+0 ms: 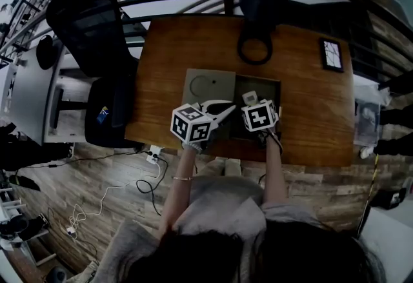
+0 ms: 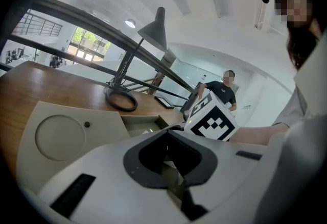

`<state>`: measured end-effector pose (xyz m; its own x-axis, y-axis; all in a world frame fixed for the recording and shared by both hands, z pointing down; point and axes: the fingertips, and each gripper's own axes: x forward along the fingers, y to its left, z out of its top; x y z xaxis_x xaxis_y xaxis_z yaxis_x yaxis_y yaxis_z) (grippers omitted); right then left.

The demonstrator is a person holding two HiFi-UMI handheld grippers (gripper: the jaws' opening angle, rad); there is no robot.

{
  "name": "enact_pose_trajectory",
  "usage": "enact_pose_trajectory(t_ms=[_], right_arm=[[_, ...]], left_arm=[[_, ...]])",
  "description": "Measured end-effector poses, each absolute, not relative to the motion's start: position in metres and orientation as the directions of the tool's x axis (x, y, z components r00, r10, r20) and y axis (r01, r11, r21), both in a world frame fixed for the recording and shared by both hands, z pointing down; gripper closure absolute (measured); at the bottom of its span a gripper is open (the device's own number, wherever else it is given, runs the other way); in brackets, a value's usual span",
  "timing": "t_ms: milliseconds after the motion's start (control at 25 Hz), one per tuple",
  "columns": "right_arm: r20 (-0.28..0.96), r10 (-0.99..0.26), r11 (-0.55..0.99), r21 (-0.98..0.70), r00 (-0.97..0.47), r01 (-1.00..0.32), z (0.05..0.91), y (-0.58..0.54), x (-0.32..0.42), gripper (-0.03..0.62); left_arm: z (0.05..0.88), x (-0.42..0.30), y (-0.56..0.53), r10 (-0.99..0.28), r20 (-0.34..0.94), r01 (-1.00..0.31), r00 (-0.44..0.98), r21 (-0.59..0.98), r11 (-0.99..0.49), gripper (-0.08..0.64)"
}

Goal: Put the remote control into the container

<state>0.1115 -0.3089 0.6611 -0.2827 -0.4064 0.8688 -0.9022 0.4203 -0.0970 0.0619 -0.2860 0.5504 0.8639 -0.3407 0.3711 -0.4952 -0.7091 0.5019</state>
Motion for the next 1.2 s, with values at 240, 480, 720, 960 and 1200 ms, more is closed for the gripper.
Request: enact_pose_trajectory(t_ms=[240, 480, 720, 960, 1200], right_arm=[[0.870, -0.403, 0.419, -0.101, -0.284, -0.902, 0.662, -0.310, 0.109, 0.339], [0.858, -0.428, 0.432, -0.081, -0.284, -0.898, 0.664, -0.313, 0.106, 0.339], [0.835, -0.459, 0.419, -0.099, -0.304, -0.903, 0.660, -0.307, 0.110, 0.339], [0.763, -0.543, 0.424, -0.110, -0.350, -0.899, 0.641, -0.314, 0.102, 0.339], [0.738, -0.590, 0.405, -0.082, -0.329, -0.911, 0.637, -0.307, 0.110, 0.341]], left_arm=[[0.550, 0.058, -0.286, -0.346, 0.372, -0.500, 0.861, 0.502, -0.706, 0.557], [0.550, 0.058, -0.284, -0.344, 0.372, -0.499, 0.862, 0.501, -0.708, 0.557], [0.547, 0.061, -0.280, -0.345, 0.356, -0.490, 0.868, 0.510, -0.707, 0.557], [0.541, 0.057, -0.280, -0.351, 0.331, -0.479, 0.876, 0.515, -0.711, 0.557], [0.538, 0.058, -0.277, -0.345, 0.314, -0.464, 0.885, 0.515, -0.721, 0.557]])
